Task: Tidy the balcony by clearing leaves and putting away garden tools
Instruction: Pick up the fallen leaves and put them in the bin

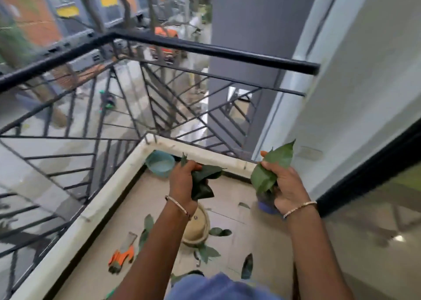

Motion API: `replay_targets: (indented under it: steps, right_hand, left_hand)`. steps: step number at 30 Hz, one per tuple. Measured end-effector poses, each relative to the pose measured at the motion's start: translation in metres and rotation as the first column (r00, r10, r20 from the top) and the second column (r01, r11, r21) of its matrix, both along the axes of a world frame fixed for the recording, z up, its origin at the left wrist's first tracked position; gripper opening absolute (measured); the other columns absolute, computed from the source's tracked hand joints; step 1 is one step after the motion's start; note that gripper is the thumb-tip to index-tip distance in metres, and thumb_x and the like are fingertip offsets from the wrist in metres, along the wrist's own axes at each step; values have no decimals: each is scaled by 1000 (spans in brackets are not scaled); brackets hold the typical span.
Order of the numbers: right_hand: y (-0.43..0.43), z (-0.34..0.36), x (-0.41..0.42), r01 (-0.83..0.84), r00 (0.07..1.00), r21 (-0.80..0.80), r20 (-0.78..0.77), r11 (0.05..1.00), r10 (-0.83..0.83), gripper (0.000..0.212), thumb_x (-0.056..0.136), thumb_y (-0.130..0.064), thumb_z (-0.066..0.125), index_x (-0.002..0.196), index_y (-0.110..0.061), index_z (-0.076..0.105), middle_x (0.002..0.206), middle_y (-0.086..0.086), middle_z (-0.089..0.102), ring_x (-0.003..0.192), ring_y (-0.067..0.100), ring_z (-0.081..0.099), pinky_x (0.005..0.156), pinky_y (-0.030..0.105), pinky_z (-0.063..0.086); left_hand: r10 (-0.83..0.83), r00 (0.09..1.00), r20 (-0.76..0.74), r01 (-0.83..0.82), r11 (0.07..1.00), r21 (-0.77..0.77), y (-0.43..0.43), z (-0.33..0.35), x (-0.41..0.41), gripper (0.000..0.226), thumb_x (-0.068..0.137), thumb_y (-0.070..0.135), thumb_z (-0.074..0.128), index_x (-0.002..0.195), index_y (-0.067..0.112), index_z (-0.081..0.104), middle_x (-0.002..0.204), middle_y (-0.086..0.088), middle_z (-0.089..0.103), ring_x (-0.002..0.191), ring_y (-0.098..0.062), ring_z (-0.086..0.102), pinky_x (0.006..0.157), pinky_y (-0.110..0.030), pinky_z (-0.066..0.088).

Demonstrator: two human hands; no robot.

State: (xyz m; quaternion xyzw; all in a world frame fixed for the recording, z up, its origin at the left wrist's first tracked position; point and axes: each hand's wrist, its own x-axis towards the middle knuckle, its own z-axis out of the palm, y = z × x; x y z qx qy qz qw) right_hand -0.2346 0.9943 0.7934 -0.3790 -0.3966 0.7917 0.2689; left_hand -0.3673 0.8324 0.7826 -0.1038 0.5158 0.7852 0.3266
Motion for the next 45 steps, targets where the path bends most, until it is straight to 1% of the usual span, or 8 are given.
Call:
replay_targets:
  steps: [9, 14, 17, 21, 27, 34, 40, 45]
  right_hand:
    - [67, -32, 85, 343, 936, -25, 87, 939, -340, 15, 81, 7, 68, 85, -7, 67, 70, 7, 71, 66, 24, 69, 50, 34, 57]
    - [118, -72, 112, 498, 857, -45, 181, 866, -483, 13, 80, 4, 71, 84, -8, 66, 90, 16, 68, 79, 29, 67, 75, 42, 58]
    - [162, -101, 113, 556, 811, -77, 268, 828, -520, 8, 87, 0, 66, 86, -9, 66, 93, 15, 68, 77, 25, 68, 79, 44, 55]
    - [221, -138, 102, 585, 786, -170, 361, 793, -503, 6, 92, -5, 61, 96, -6, 65, 99, 18, 68, 88, 31, 66, 86, 49, 53]
    - [301, -211, 74, 631, 734, -249, 497, 734, -463, 10, 88, 3, 64, 88, -7, 62, 80, 12, 67, 70, 24, 65, 50, 28, 55]
    - [368, -316, 49, 698, 669, -302, 598, 650, -441, 15, 86, 8, 64, 83, -5, 58, 84, 15, 64, 66, 25, 60, 70, 43, 54]
    - [422, -447, 24, 680, 646, -267, 658, 683, -386, 23, 84, -1, 71, 99, -12, 57, 88, 16, 63, 61, 22, 58, 47, 27, 48]
    - [454, -554, 6, 623, 696, -348, 655, 700, -294, 18, 90, 2, 63, 99, -9, 52, 98, 21, 60, 65, 23, 58, 48, 30, 54]
  left_hand:
    - [-228, 970, 83, 236, 966, -103, 107, -41, 36, 2, 83, 3, 52, 83, 4, 54, 75, -16, 56, 50, -24, 52, 43, -24, 47]
    - [-331, 929, 167, 354, 926, -130, 174, -66, 48, 12, 84, 4, 50, 72, 6, 49, 61, -16, 55, 40, -22, 47, 40, -21, 38]
    - [-335, 919, 205, 371, 913, -168, 221, -86, 47, 17, 86, 4, 51, 69, 6, 50, 52, -11, 54, 36, -21, 46, 40, -22, 38]
    - [-316, 911, 263, 379, 894, -238, 281, -116, 33, 18, 87, 5, 53, 70, 5, 51, 61, -14, 51, 36, -21, 45, 39, -22, 38]
    - [-310, 903, 298, 406, 842, -355, 374, -179, 7, 11, 86, 6, 56, 76, 6, 54, 69, -16, 55, 47, -24, 48, 44, -25, 42]
    - [-303, 899, 316, 427, 767, -480, 453, -278, 5, 9, 85, 6, 57, 77, 5, 54, 67, -14, 51, 50, -25, 44, 50, -30, 39]
    - [-310, 896, 319, 443, 694, -568, 501, -392, 7, 10, 88, 6, 57, 79, 4, 55, 65, -14, 53, 48, -24, 44, 48, -29, 39]
    - [-270, 909, 317, 415, 653, -634, 532, -487, 10, 7, 86, 10, 61, 88, 3, 59, 70, -14, 57, 49, -24, 48, 49, -27, 40]
